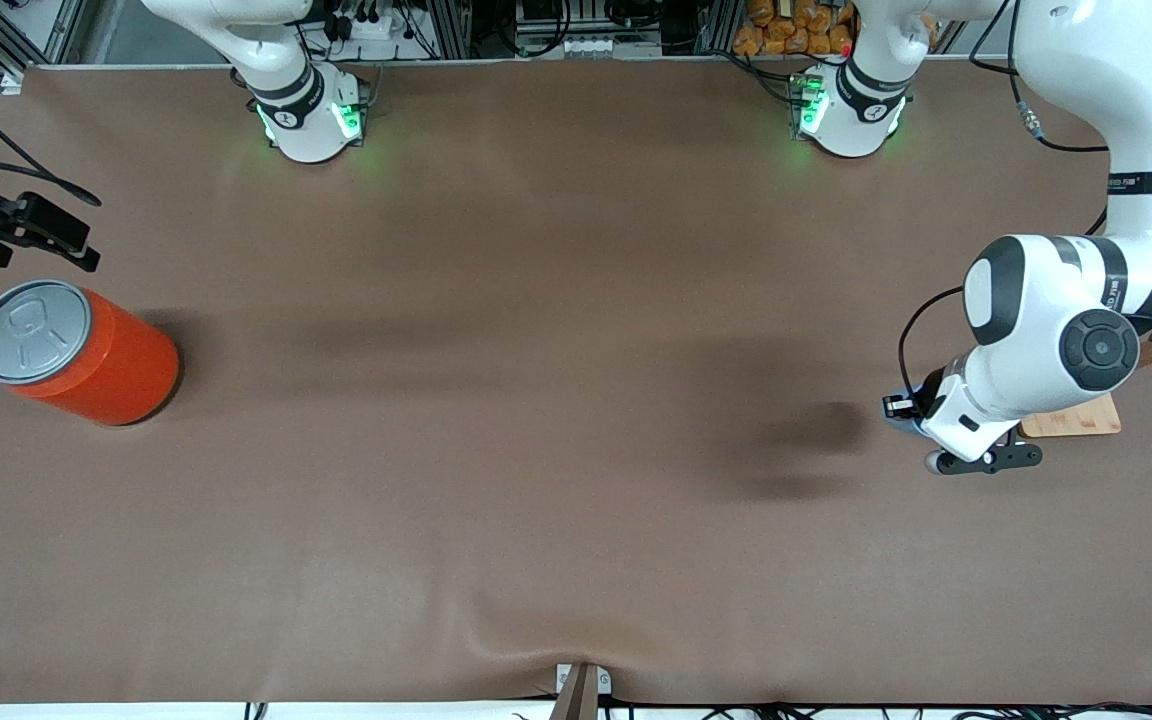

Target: Flip cup

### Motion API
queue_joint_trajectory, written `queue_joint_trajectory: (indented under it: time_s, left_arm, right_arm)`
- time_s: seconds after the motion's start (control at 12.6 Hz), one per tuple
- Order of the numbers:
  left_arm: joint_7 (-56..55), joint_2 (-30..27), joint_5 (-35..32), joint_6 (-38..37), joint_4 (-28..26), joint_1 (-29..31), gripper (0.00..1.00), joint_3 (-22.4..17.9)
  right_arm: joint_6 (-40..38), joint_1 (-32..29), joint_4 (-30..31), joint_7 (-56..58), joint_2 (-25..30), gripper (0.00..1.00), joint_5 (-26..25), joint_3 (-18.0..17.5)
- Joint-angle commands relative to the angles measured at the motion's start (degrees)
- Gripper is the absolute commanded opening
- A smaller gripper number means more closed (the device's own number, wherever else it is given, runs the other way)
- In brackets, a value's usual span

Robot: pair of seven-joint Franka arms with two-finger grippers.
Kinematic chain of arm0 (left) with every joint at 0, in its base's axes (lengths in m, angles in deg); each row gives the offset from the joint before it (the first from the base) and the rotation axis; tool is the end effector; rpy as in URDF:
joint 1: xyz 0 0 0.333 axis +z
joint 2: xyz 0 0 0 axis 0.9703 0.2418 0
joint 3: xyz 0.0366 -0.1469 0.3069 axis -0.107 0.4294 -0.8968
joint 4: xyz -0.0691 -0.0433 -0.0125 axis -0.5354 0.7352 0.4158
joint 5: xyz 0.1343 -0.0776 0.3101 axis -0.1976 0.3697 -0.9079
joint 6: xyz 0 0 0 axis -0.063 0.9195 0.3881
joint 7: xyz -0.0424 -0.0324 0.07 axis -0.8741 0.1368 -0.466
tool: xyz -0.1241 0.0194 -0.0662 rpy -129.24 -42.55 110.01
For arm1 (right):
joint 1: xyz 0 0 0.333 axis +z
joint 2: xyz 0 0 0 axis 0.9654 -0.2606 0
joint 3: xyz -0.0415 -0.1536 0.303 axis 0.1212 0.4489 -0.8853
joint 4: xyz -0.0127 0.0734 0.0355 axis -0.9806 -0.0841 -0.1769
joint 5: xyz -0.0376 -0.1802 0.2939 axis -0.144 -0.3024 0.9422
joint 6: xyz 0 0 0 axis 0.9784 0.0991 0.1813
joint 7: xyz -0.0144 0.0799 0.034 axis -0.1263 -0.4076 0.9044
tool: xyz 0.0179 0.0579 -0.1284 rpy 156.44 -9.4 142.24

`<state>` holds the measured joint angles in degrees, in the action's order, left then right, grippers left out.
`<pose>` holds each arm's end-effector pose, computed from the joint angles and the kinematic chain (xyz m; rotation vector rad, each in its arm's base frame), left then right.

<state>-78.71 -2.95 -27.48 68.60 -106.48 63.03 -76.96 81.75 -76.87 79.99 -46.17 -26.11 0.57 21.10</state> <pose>0.6077 -0.0739 0.3494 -3.0998 -0.1911 0.1296 0.4958 -0.0022 0.6337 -3.1139 0.1220 -0.0190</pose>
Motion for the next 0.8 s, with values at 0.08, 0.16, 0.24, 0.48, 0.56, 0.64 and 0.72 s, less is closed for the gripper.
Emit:
queue_joint_trajectory:
  time_s: [0.08,0.16,0.24,0.48,0.56,0.64,0.72]
  left_arm:
    - [-7.0,-3.0,-4.8,8.5,-7.8,-0.6,0.00,0.2]
    - [-7.1,-3.0,-4.7,10.5,-8.9,-0.7,0.00,0.2]
    - [-7.1,-3.0,-4.7,10.9,-9.1,-0.5,0.00,0.3]
    - [-7.2,-2.7,-4.7,13.6,-10.7,-0.2,0.00,0.3]
    - [-7.2,-2.6,-4.7,15.4,-11.7,-0.2,0.00,0.3]
    - [-7.2,-2.6,-4.8,17.7,-13.1,-0.2,0.00,0.3]
    - [-7.2,-2.5,-4.8,19.1,-14.0,-0.1,0.00,0.3]
  right_arm:
    - [-0.8,-0.7,-1.5,0.8,-0.7,1.00,1.3,-0.2]
    - [-0.7,-0.7,-1.5,0.8,-0.7,1.00,1.3,-0.2]
    - [-0.8,-0.8,-1.5,0.8,-0.7,1.00,1.3,-0.2]
    - [-0.7,-0.7,-1.5,0.8,-0.7,1.00,1.3,-0.2]
    - [-0.8,-0.7,-1.5,0.8,-0.7,1.00,1.3,-0.2]
    - [-0.8,-0.8,-1.5,0.9,-0.7,1.00,1.3,-0.2]
    - [-0.9,-0.8,-1.5,0.9,-0.7,1.00,1.3,-0.2]
